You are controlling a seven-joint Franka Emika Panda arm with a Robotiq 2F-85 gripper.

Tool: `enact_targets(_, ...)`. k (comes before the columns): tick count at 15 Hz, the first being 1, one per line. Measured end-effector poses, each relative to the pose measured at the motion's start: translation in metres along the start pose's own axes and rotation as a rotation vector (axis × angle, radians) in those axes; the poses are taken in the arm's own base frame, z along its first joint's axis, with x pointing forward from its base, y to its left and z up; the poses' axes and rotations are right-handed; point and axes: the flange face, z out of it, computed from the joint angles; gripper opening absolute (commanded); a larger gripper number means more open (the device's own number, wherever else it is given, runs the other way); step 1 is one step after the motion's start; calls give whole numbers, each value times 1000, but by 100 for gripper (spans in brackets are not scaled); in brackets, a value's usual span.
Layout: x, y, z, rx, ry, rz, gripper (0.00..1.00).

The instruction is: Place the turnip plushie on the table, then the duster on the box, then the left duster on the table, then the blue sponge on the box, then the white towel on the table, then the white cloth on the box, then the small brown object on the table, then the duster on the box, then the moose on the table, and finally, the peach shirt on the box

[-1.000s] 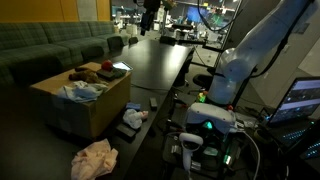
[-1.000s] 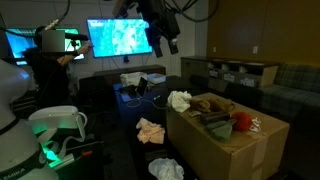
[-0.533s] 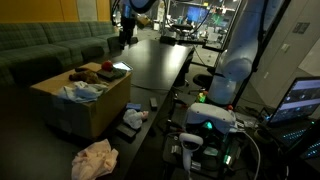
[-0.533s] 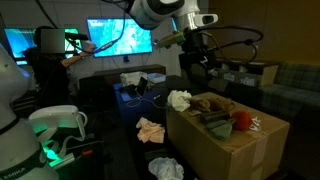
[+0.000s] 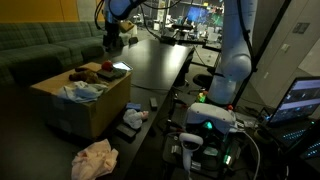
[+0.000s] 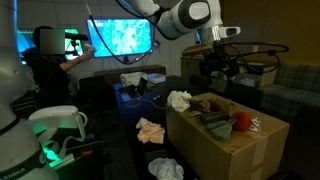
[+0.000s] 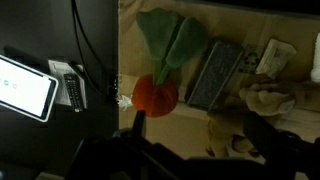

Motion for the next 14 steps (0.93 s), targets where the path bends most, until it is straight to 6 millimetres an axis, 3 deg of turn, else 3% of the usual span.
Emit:
enact_targets(7,19,18,32,5,13,24,100)
enact_targets(14,21,43,81,57,56,59,100)
